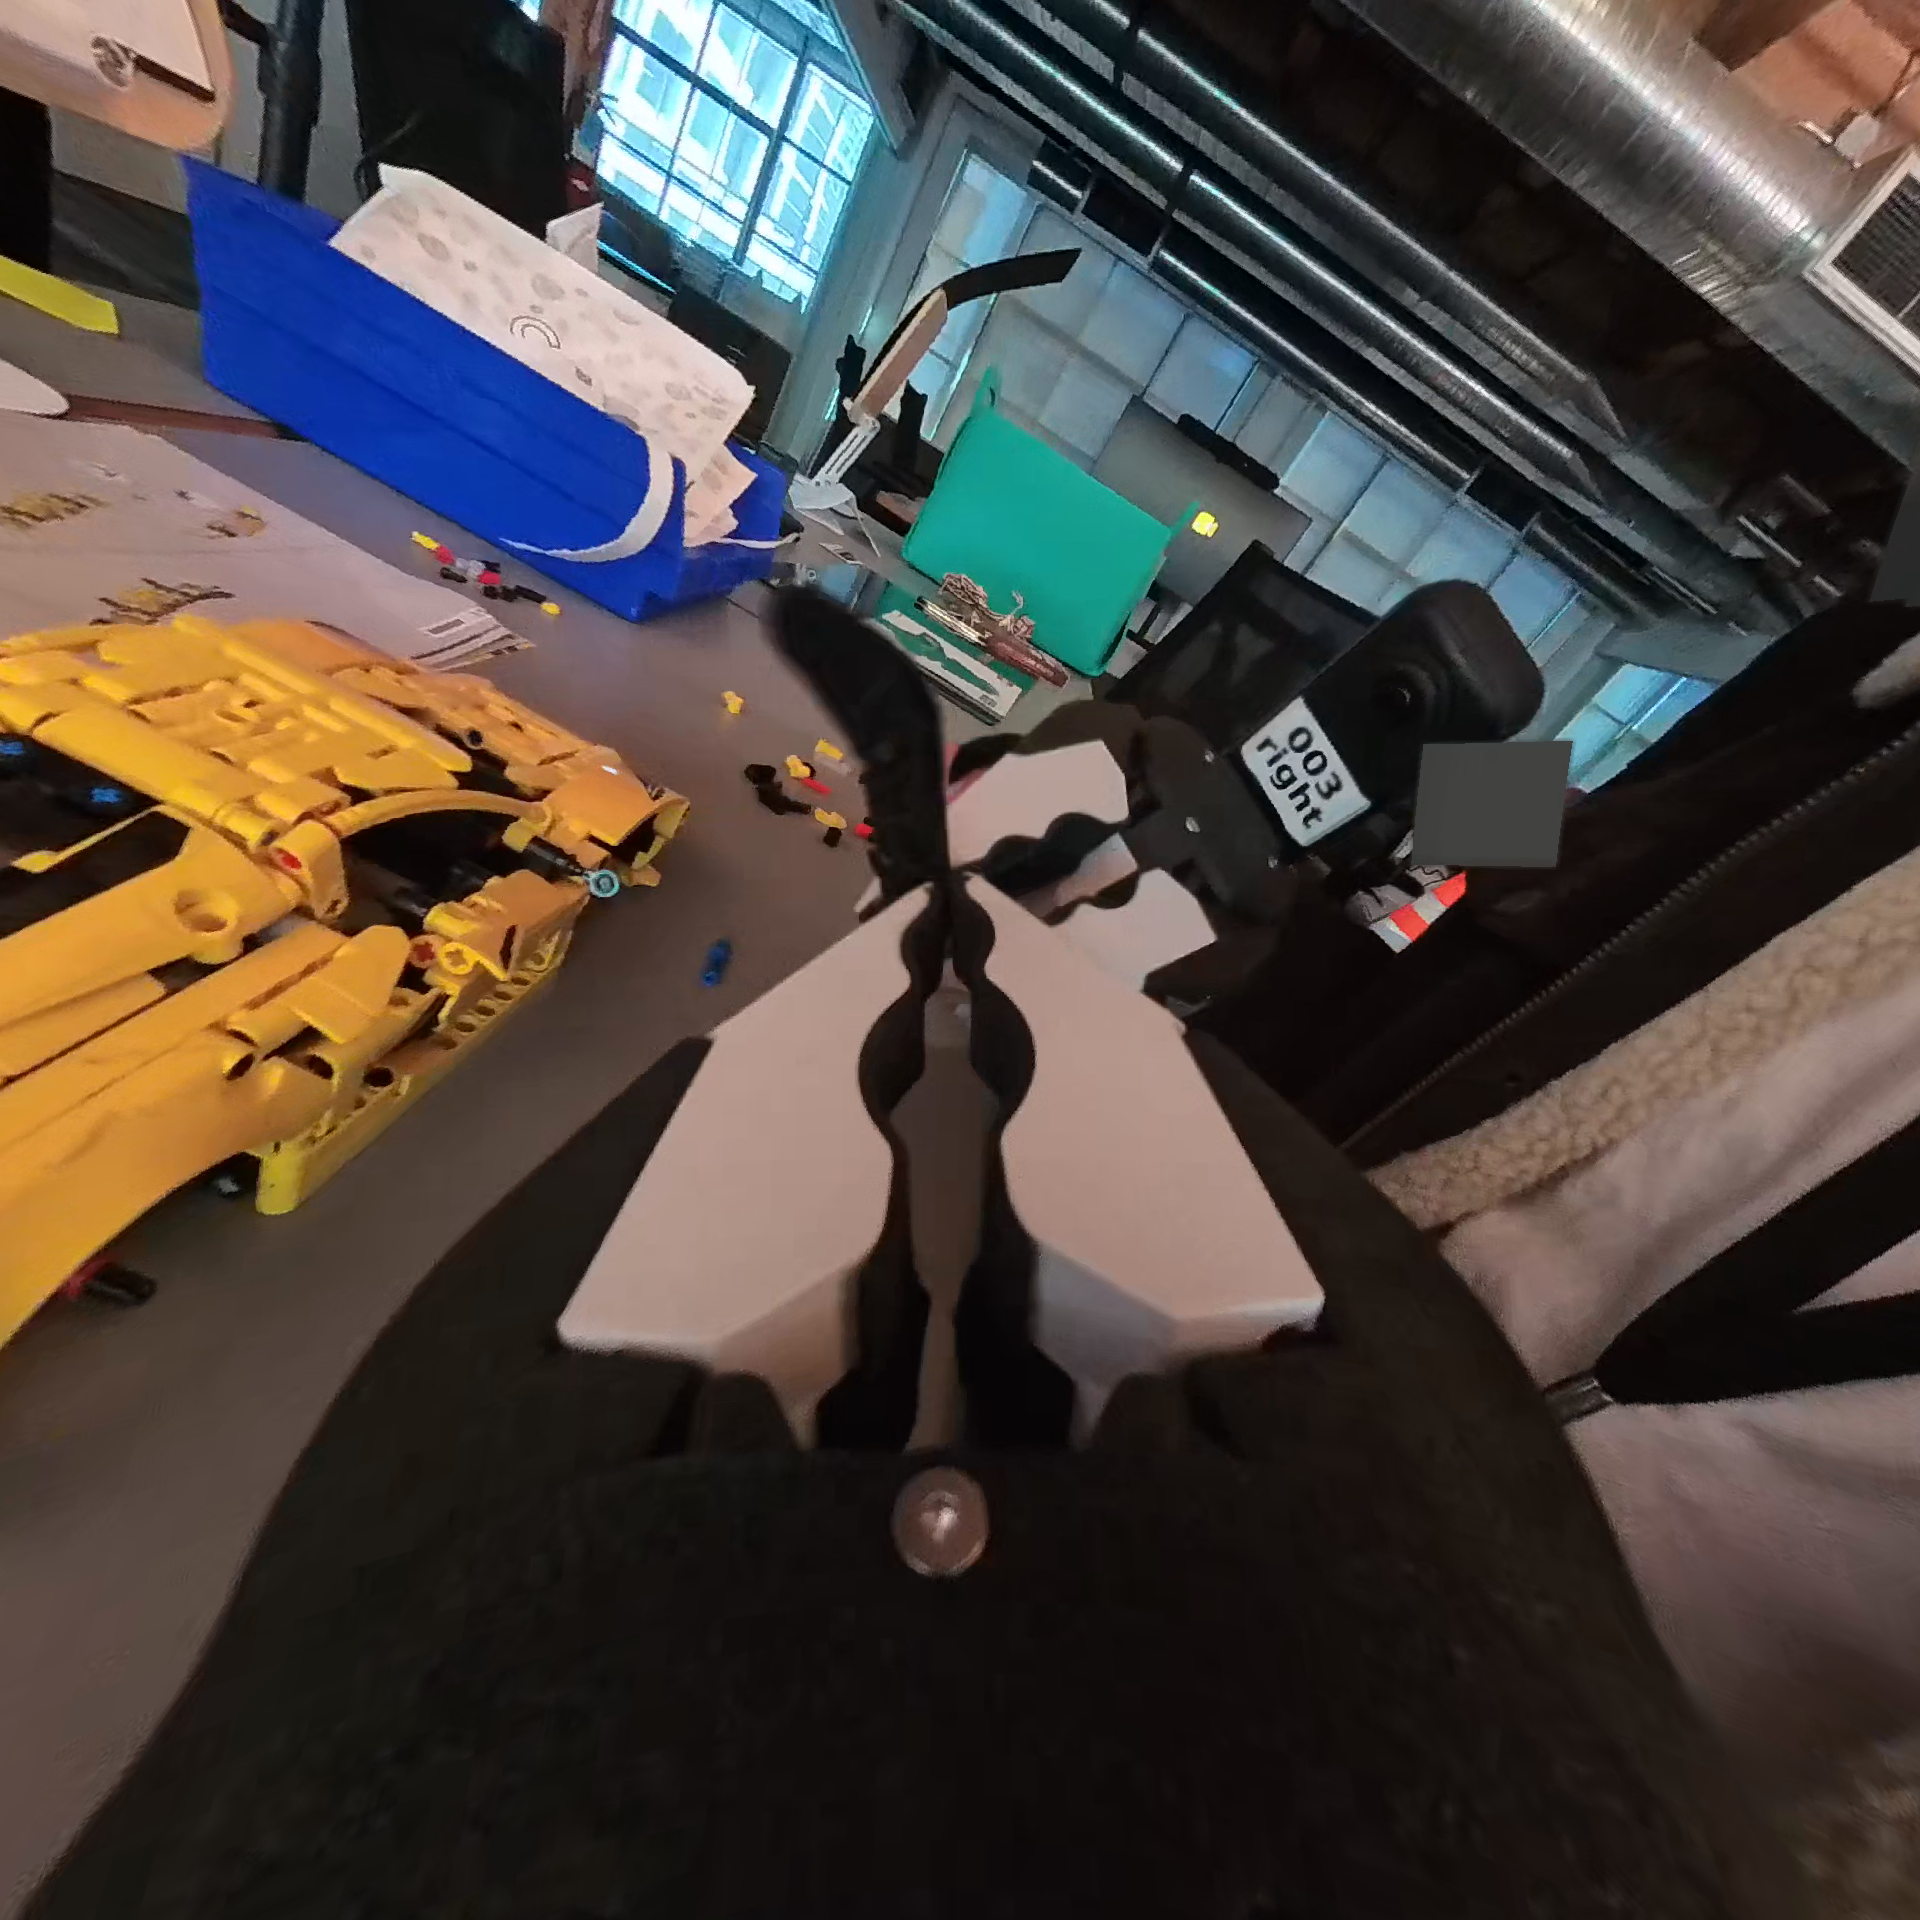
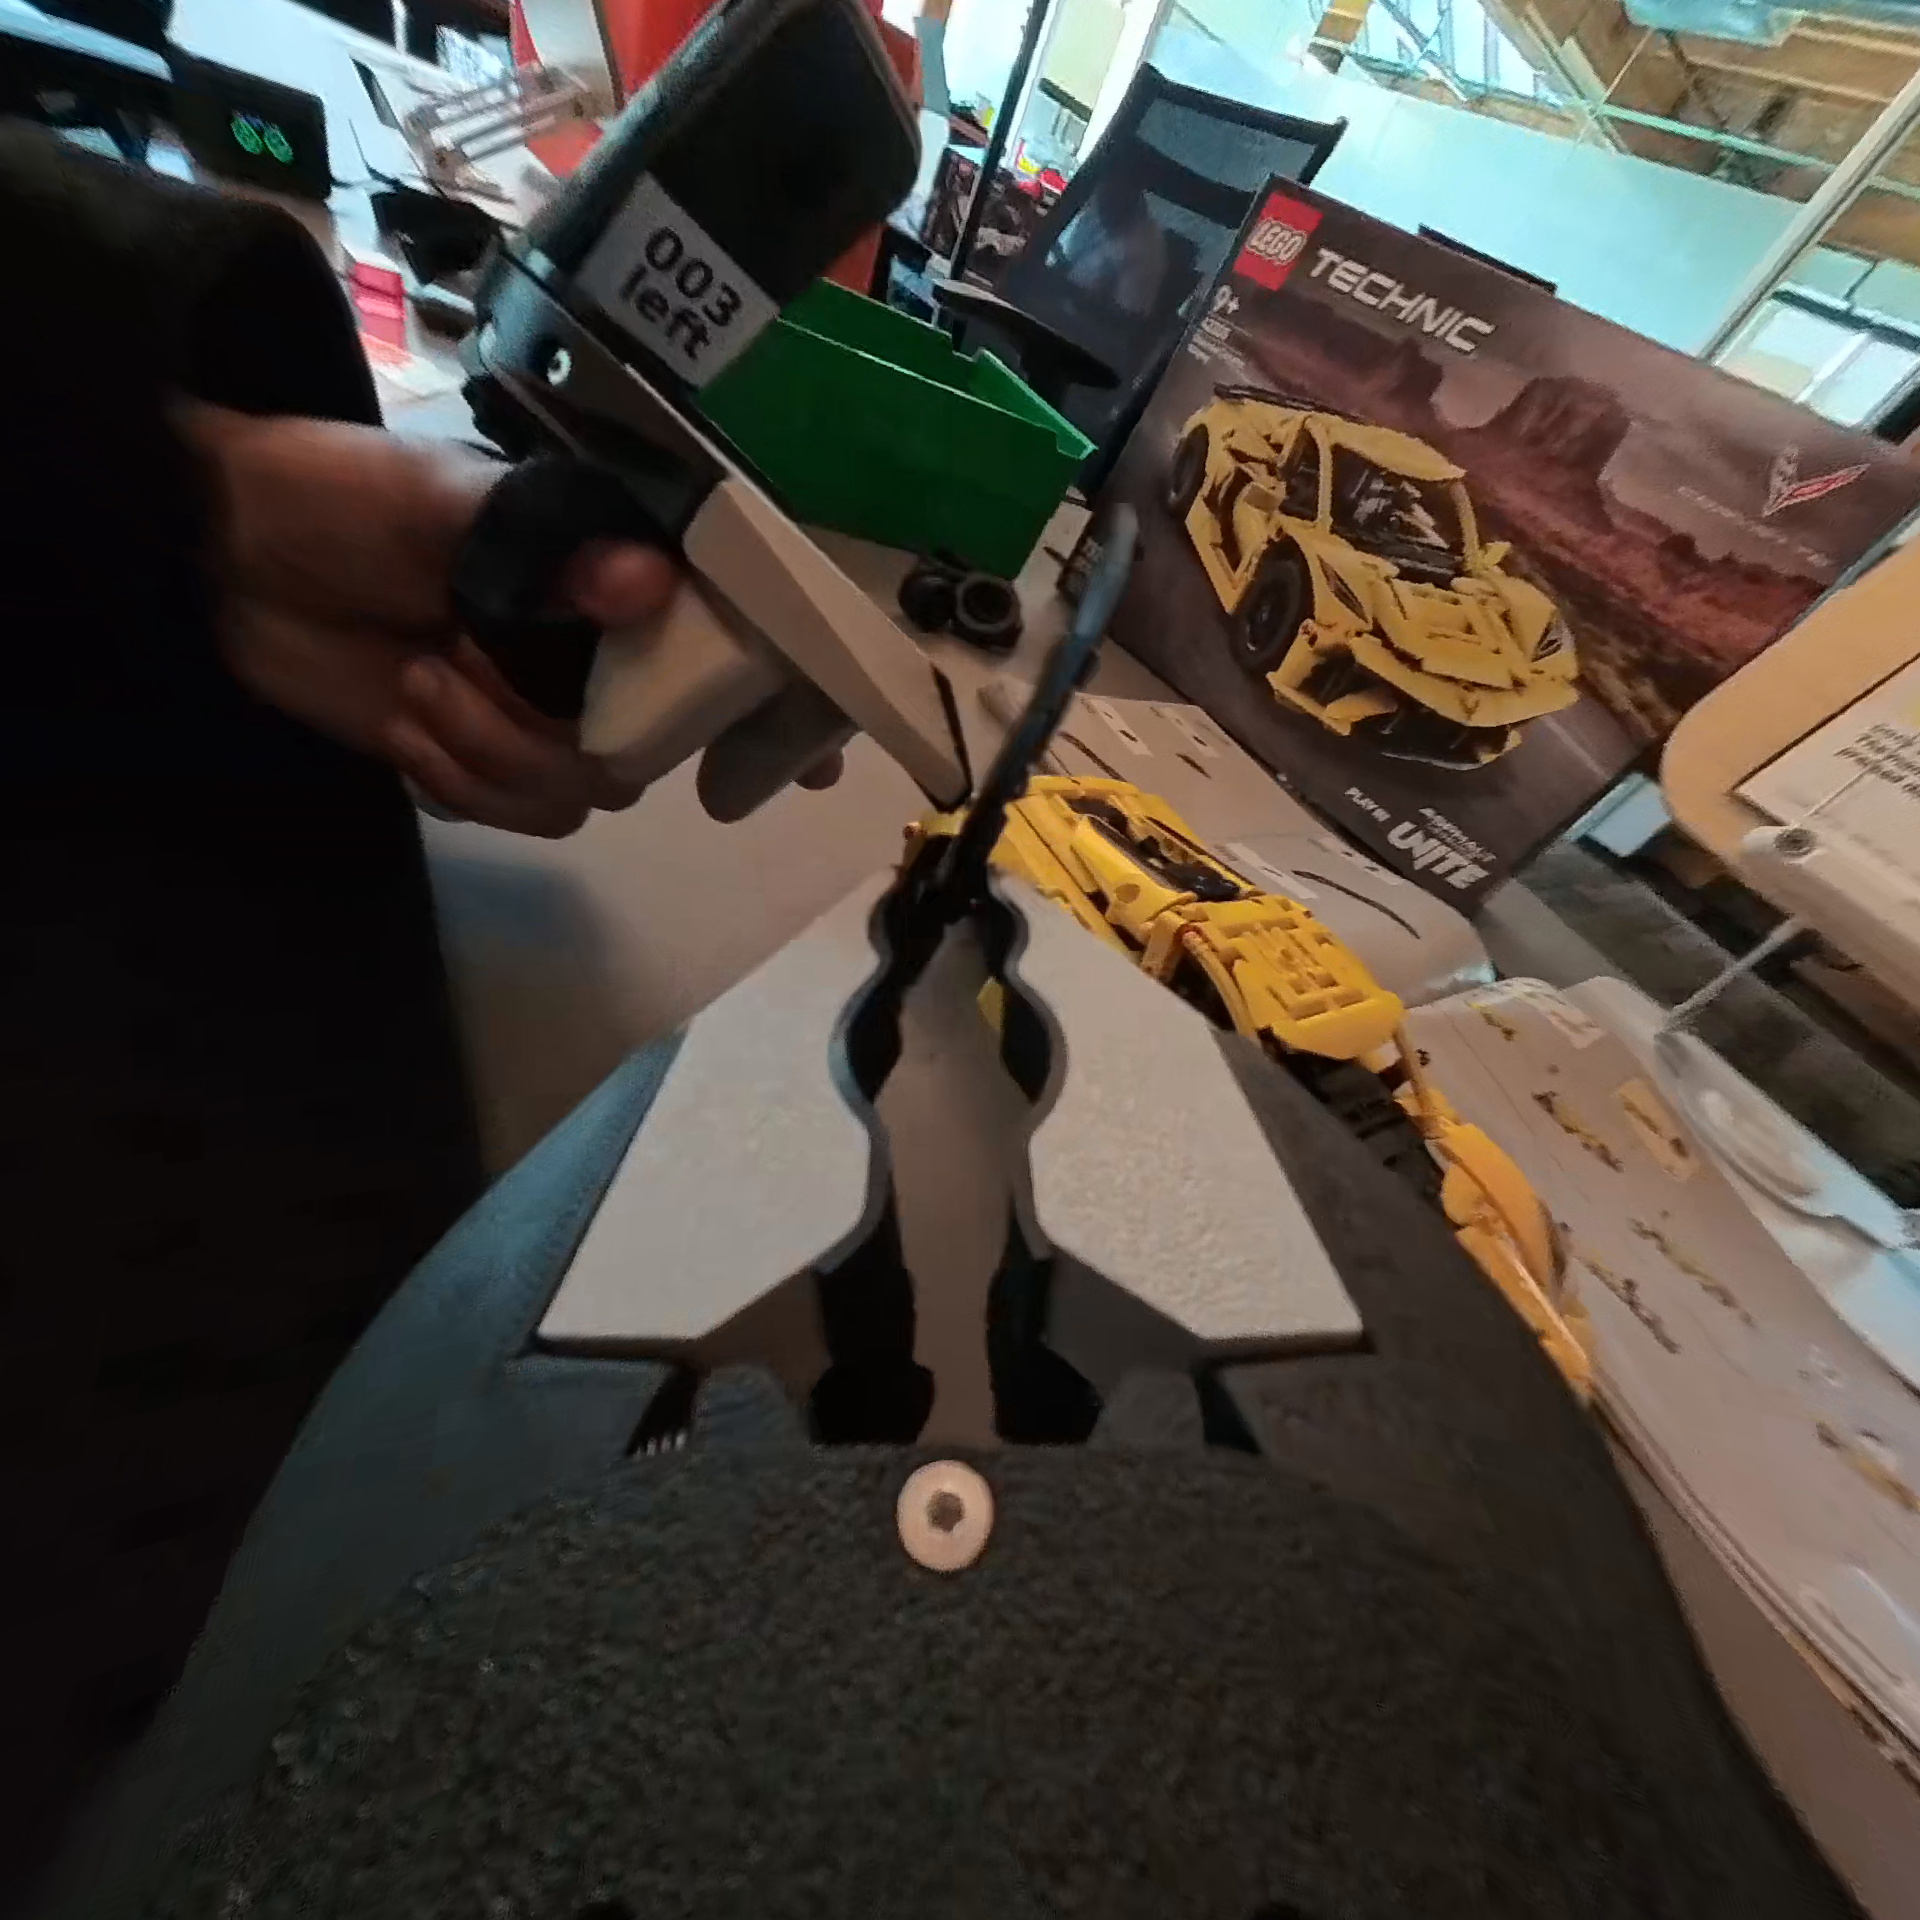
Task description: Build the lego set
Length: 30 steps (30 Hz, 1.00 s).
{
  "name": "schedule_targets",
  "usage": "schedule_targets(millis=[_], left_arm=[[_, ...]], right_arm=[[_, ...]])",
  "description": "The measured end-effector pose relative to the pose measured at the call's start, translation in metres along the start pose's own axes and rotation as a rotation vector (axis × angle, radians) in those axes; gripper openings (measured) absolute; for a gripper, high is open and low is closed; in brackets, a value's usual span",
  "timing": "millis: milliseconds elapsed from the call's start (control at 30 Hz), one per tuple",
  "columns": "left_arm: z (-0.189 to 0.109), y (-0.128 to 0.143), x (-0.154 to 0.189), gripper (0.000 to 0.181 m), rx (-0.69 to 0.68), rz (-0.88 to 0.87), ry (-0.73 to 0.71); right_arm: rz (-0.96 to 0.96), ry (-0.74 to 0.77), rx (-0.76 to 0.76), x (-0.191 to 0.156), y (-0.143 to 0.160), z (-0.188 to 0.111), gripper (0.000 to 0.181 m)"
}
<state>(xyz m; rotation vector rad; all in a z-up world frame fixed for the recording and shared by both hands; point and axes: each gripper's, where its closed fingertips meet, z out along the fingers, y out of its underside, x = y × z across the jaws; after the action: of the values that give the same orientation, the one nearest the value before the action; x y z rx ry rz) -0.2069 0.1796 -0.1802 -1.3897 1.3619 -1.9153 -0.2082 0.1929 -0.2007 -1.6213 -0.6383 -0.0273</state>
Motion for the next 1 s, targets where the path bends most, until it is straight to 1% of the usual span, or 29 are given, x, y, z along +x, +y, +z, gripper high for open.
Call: schedule_targets(millis=[67, 167, 200, 267, 300, 333, 433, 500, 567, 633, 667, 700, 733, 900, 1000], left_arm=[[0.001, 0.002, -0.001, 0.000, -0.011, 0.008, -0.012], [0.002, 0.004, -0.005, 0.000, -0.022, 0.000, -0.042], [0.001, 0.003, -0.008, 0.007, -0.014, -0.003, -0.059], [-0.001, -0.001, -0.011, 0.030, 0.005, -0.001, -0.083], [-0.002, -0.001, -0.013, 0.034, 0.011, 0.011, -0.105], [-0.002, -0.002, -0.015, 0.038, 0.012, 0.027, -0.124], [-0.002, -0.003, -0.021, 0.040, 0.012, 0.052, -0.172], [-0.002, -0.003, -0.022, 0.040, 0.016, 0.034, -0.173], [-0.002, -0.003, -0.025, 0.040, 0.016, 0.019, -0.177], [-0.002, -0.004, -0.025, 0.040, 0.022, 0.007, -0.171], [-0.003, -0.006, -0.023, 0.037, 0.038, 0.009, -0.163], [-0.004, -0.009, -0.022, 0.026, 0.053, 0.014, -0.156], [-0.005, -0.011, -0.020, 0.022, 0.064, 0.016, -0.148], [-0.005, -0.015, -0.015, 0.020, 0.083, 0.033, -0.120], [-0.005, -0.016, -0.010, 0.018, 0.084, 0.043, -0.091]], right_arm=[[-0.046, 0.030, -0.027, 0.004, 0.002, 0.000, 0.008], [-0.091, 0.053, -0.067, 0.011, 0.007, -0.002, 0.008], [-0.139, 0.087, -0.087, 0.017, 0.010, -0.003, 0.008], [-0.349, 0.203, -0.187, 0.031, 0.020, -0.006, 0.008], [-0.438, 0.233, -0.238, 0.034, 0.028, -0.006, 0.008], [-0.489, 0.251, -0.258, 0.034, 0.031, -0.005, 0.008], [-0.572, 0.295, -0.254, 0.035, 0.026, -0.005, 0.008], [-0.573, 0.288, -0.222, 0.031, 0.020, -0.006, 0.008], [-0.582, 0.313, -0.213, 0.032, 0.016, -0.006, 0.008], [-0.558, 0.315, -0.188, 0.030, 0.012, -0.005, 0.008], [-0.553, 0.306, -0.191, 0.028, 0.013, -0.004, 0.008], [-0.563, 0.300, -0.198, 0.027, 0.015, -0.003, 0.008], [-0.567, 0.298, -0.199, 0.026, 0.016, -0.003, 0.008], [-0.549, 0.278, -0.179, 0.021, 0.015, 0.000, 0.008], [-0.481, 0.282, -0.147, 0.021, 0.012, 0.000, 0.009]])
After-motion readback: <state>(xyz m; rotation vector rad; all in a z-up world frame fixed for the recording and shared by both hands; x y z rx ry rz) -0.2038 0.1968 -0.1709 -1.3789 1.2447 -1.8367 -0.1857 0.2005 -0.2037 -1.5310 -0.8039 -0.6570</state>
